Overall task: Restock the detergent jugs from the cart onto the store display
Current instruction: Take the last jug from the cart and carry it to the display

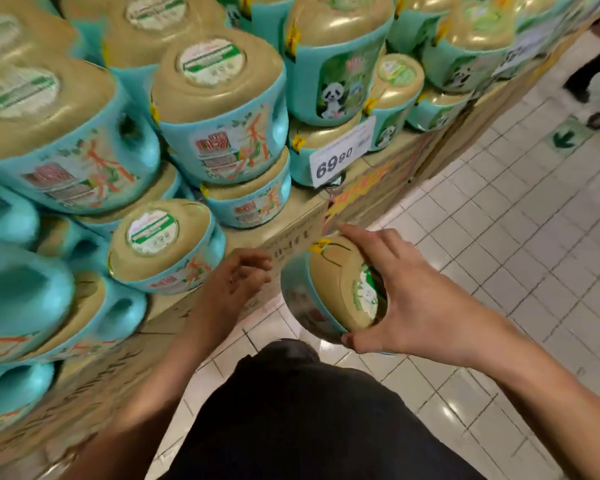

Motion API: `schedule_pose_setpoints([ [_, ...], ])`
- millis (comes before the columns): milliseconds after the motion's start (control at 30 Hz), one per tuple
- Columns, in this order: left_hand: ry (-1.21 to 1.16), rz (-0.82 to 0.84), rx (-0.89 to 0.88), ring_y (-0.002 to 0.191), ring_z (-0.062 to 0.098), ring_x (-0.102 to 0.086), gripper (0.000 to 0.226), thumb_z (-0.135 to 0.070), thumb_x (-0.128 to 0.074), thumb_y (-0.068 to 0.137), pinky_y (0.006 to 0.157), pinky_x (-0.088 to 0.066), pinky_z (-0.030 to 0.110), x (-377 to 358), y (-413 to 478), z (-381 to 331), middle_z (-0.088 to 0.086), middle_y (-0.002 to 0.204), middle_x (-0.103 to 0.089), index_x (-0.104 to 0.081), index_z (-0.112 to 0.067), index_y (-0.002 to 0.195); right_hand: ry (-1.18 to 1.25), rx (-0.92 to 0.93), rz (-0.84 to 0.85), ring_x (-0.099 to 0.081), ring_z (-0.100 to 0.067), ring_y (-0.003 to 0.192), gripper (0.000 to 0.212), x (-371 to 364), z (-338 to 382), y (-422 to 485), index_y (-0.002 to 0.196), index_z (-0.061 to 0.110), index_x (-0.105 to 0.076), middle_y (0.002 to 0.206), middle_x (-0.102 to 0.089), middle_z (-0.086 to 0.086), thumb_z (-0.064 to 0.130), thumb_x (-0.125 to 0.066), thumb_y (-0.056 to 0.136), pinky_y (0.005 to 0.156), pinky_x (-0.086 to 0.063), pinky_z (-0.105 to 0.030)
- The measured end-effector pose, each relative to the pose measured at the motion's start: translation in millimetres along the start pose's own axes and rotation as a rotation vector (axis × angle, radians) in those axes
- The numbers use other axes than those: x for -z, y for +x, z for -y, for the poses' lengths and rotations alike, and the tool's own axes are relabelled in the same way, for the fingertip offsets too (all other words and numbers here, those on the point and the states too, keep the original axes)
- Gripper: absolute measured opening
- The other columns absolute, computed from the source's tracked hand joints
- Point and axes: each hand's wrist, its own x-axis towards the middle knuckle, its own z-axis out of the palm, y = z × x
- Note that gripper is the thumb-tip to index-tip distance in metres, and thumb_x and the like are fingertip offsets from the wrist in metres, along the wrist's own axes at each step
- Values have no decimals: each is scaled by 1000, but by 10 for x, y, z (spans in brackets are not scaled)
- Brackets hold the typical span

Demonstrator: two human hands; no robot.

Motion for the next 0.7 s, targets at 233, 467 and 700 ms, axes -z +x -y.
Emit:
schedule_pose_setpoints([
  [233,-146,-296,-36,99,11,-67,45,-30,-62,82,85,-53,33,311,-102,-45,-10,117,-70,-64,-51,121,-242,413,249,-42,-16,136,133,573,714,1006,161,49,-8,143,-32,18,66,-86,56,107,-51,-44],
  [467,-41,-707,-8,126,23,-60,115,-58,-95,61,96,-55,28,110,-505,-195,2,148,-48,-29,-38,152,-503,829,435,-49,-18,129,130,771,1579,1709,161,48,-11,143,-38,10,68,-83,54,101,-52,-39],
  [700,-120,-1186,-18,128,13,-57,127,-61,-98,55,90,-51,13,34,-225,-402,-5,147,-52,-31,-31,159,-529,1044,565,-36,-1,127,125,730,2141,2205,159,55,-11,142,-33,19,81,-74,53,94,-42,-29],
])
